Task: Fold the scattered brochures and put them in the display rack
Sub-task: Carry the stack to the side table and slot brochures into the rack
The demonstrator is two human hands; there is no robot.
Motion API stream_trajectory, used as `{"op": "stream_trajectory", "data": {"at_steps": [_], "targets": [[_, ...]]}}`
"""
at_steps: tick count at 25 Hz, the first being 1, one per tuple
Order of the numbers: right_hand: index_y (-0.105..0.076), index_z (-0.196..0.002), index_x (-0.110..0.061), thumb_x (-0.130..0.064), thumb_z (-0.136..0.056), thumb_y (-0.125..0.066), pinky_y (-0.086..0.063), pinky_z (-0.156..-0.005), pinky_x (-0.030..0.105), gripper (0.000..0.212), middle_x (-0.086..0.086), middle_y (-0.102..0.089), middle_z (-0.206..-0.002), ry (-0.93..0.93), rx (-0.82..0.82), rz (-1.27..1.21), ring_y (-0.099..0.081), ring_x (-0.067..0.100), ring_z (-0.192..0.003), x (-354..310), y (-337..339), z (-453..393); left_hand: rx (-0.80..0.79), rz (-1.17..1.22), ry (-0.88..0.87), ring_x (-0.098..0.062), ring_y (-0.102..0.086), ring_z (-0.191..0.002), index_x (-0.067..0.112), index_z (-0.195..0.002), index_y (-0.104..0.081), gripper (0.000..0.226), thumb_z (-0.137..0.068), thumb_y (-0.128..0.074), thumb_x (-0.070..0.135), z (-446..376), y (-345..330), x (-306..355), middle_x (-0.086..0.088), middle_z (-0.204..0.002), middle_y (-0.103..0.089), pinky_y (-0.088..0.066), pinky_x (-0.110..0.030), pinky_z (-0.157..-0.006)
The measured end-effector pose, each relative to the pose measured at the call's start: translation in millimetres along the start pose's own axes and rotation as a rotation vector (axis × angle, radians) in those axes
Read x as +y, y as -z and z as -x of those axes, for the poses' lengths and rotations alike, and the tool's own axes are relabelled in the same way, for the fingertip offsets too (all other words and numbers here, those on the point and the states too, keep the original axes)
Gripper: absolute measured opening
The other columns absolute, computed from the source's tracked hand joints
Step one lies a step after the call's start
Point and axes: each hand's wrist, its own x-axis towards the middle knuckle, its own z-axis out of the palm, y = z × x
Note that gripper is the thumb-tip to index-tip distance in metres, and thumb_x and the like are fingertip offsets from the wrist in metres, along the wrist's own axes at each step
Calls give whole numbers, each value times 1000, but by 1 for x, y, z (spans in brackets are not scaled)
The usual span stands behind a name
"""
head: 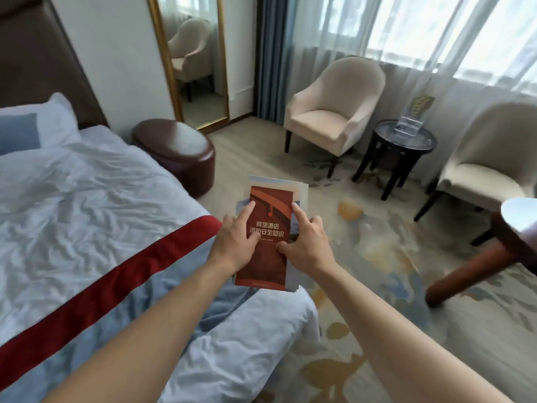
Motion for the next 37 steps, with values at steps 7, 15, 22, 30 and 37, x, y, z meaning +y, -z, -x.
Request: {"op": "stream_trajectory", "data": {"at_steps": [7,15,22,30,37], "targets": [[-19,-156,-39,-30,-77,-75,-49,-89,33,97,4,-37,-116,-169,138,-13,-50,18,-91,119,114,-68,-161,-10,-146,-34,-55,-108,38,-153,-22,71,-93,-59,35,-102,-116,127,-13,-118,-46,-41,-40,-98],[-19,-157,-37,-31,-79,-74,-41,-80,25,96,3,-38,-115,-301,272,11,-50,17,-90,224,223,-206,-304,44,-321,-27,-55,-101,43,-151,-22,67,-94,-56,35,-269,-233,248,-5,-112,-42,-47,-40,-92],[-20,-156,-38,-35,-77,-75,-50,-90,35,96,5,-39,-118,-408,295,42,-55,21,-97,334,302,-326,-371,38,-374,-24,-55,-100,38,-153,-24,69,-94,-60,33,-396,-344,342,-7,-111,-44,-44,-36,-94],[-20,-156,-39,-36,-77,-76,-43,-79,28,97,3,-38,-118,-389,263,7,-52,17,-89,451,385,-503,-361,0,-339,-21,-54,-95,40,-152,-23,69,-93,-59,35,-560,-450,438,-5,-110,-44,-44,-32,-85],[-19,-156,-39,-37,-78,-76,-43,-82,28,97,3,-38,-119,-390,232,16,-52,17,-90,509,421,-660,-365,-16,-323,-21,-52,-93,40,-152,-22,68,-94,-57,37,-715,-515,476,-5,-112,-44,-45,-32,-84]]}}
